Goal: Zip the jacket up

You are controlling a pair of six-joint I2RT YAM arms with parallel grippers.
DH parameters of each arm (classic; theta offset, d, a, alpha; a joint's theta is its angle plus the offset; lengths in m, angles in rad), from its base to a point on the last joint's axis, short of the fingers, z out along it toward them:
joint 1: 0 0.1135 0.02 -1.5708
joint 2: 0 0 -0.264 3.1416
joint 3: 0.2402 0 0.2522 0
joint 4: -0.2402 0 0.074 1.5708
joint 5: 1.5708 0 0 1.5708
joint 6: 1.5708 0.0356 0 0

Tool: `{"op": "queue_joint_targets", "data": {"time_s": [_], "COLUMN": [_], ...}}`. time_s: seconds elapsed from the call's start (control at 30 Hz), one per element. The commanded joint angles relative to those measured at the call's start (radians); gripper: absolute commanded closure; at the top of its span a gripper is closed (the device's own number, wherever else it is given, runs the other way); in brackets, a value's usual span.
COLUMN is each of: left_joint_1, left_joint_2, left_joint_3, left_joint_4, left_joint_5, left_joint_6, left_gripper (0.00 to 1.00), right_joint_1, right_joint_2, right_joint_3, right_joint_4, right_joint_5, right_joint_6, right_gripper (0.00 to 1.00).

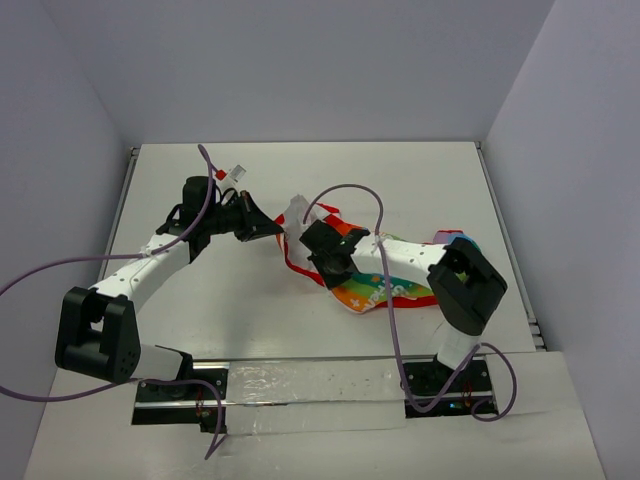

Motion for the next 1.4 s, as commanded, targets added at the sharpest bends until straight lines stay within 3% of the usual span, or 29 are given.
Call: {"op": "queue_joint_targets", "data": {"time_s": [0.0, 0.3, 0.53, 0.83, 1.27, 1.37], "left_joint_1": [-0.003, -0.003, -0.003, -0.003, -0.010, -0.013], "left_joint_2": [-0.028, -0.033, -0.022, -0.002, 0.015, 0.009], "left_joint_3": [0.023, -0.003, -0.059, -0.122, -0.204, -0.211], "left_joint_4": [0.023, 0.042, 0.194, 0.440, 0.907, 0.942], "left_joint_5": [0.002, 0.015, 0.092, 0.246, 0.376, 0.384], "left_joint_6": [0.014, 0.031, 0.014, -0.043, -0.288, -0.303], "left_gripper": [1.00, 1.00, 1.00, 1.00, 1.00, 1.00], "right_joint_1": [-0.006, -0.027, -0.038, -0.035, -0.033, -0.034], "right_joint_2": [-0.135, -0.329, -0.352, -0.321, -0.326, -0.306], "right_joint_3": [-0.012, 0.013, 0.062, 0.101, 0.141, 0.170], "right_joint_4": [0.024, -0.034, 0.071, 0.142, 0.192, 0.197], "right_joint_5": [0.025, 0.062, 0.055, -0.006, 0.055, 0.044], "right_joint_6": [0.014, 0.029, 0.098, 0.121, 0.091, 0.096], "right_gripper": [1.00, 1.00, 1.00, 1.00, 1.00, 1.00]}}
